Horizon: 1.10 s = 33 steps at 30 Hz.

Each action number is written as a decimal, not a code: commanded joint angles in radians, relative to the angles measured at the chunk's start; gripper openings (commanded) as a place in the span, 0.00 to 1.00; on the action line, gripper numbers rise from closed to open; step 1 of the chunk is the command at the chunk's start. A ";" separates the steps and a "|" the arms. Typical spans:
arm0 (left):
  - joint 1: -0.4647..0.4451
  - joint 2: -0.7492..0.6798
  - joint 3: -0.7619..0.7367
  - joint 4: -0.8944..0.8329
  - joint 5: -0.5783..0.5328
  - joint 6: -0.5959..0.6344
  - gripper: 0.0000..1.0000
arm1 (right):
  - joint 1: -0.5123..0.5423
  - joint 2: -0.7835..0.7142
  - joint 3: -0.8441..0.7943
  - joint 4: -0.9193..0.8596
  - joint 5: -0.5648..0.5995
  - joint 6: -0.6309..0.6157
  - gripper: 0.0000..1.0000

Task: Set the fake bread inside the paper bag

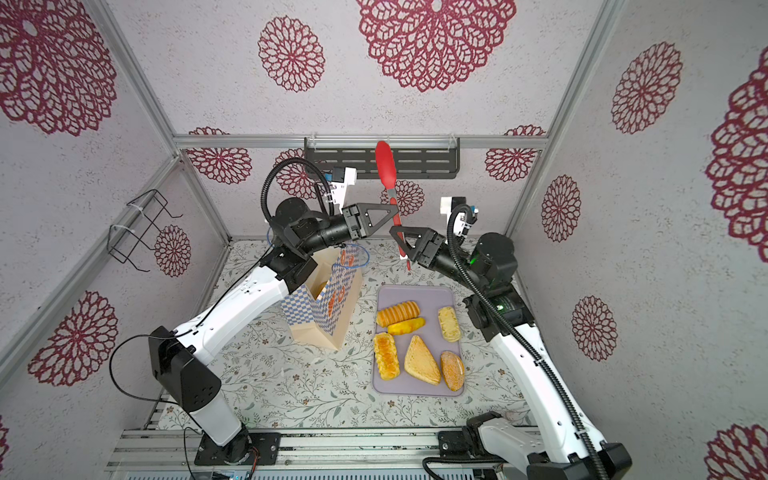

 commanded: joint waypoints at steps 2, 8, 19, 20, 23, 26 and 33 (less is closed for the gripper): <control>0.014 -0.046 0.020 -0.099 0.060 0.002 0.15 | -0.019 0.020 0.096 -0.174 -0.101 -0.189 0.64; 0.014 -0.033 0.002 -0.014 0.099 -0.093 0.13 | -0.019 0.065 0.118 -0.201 -0.185 -0.215 0.62; 0.011 -0.021 -0.016 0.046 0.109 -0.141 0.10 | -0.016 0.093 0.083 -0.056 -0.206 -0.121 0.54; 0.009 -0.023 -0.020 0.047 0.108 -0.140 0.10 | -0.016 0.096 0.082 -0.043 -0.208 -0.110 0.53; 0.010 -0.024 -0.033 0.051 0.101 -0.137 0.09 | -0.010 0.106 0.084 -0.011 -0.211 -0.086 0.52; 0.009 -0.024 -0.039 0.056 0.096 -0.137 0.09 | 0.000 0.116 0.093 -0.008 -0.211 -0.081 0.50; 0.011 -0.024 -0.049 0.065 0.091 -0.142 0.08 | 0.014 0.123 0.100 -0.012 -0.217 -0.087 0.45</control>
